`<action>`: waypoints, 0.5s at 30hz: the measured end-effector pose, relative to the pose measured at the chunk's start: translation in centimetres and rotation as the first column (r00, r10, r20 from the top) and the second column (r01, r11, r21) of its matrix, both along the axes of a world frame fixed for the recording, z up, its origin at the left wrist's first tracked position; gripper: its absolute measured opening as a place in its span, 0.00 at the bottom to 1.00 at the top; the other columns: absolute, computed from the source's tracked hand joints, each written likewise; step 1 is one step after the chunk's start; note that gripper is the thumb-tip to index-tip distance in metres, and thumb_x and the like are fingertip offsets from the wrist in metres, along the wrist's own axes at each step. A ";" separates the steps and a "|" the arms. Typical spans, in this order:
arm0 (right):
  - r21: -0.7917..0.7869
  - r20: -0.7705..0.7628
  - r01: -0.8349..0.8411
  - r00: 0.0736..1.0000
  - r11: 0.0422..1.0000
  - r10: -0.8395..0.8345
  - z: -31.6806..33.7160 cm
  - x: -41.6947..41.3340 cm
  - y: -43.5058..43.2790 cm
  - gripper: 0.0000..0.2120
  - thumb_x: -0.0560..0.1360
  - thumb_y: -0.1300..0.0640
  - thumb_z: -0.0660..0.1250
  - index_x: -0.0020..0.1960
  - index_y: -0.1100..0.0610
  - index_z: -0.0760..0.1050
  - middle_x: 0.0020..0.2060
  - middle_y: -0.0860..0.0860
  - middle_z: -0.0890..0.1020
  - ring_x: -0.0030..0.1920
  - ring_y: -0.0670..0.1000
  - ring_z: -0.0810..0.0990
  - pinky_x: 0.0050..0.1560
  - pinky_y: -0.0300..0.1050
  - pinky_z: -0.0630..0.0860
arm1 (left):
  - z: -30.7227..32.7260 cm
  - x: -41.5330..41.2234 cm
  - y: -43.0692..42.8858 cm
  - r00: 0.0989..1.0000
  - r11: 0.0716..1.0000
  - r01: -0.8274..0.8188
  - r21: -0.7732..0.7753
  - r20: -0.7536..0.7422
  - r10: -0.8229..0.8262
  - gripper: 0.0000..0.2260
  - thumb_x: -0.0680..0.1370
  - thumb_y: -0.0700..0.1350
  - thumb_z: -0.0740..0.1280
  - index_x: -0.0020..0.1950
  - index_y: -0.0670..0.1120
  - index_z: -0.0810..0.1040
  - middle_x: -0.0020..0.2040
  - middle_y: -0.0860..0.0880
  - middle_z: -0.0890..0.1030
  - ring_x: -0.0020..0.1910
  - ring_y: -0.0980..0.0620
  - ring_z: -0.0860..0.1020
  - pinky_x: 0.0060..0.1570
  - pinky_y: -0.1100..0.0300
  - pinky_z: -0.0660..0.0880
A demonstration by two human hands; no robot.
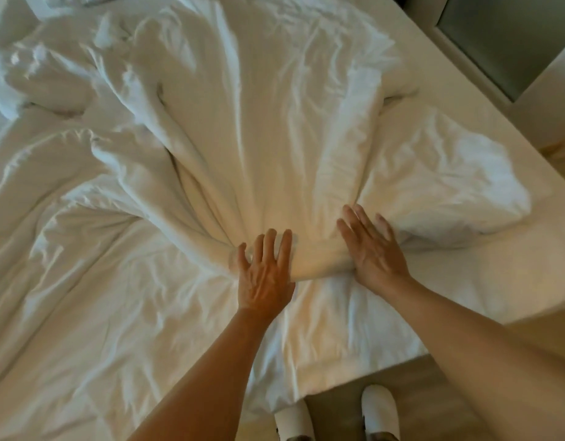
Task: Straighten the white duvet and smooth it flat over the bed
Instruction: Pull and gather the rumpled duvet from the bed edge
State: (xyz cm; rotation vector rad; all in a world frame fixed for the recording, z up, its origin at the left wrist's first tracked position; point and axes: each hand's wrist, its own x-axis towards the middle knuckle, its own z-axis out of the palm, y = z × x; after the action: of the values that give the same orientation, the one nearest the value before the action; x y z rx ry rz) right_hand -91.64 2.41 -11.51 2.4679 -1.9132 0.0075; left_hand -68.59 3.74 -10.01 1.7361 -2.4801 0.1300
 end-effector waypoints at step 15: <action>-0.134 0.047 -0.043 0.998 0.990 0.050 0.6 -9.9 -6.0 0.38 0.64 0.59 0.68 0.74 0.56 0.63 0.76 0.54 0.61 0.77 0.52 0.56 0.70 0.59 0.57 | -0.2 -7.5 -12.5 0.951 0.945 -0.104 0.310 -0.246 0.186 0.17 0.71 0.61 0.70 0.55 0.55 0.78 0.50 0.51 0.83 0.54 0.47 0.78 0.55 0.50 0.62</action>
State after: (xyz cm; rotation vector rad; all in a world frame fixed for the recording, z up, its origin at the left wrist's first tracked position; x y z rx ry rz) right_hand -101.56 -3.64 -10.89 2.4466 -1.8086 0.1928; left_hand -76.11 -8.71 -10.20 1.8963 -2.2581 -0.4606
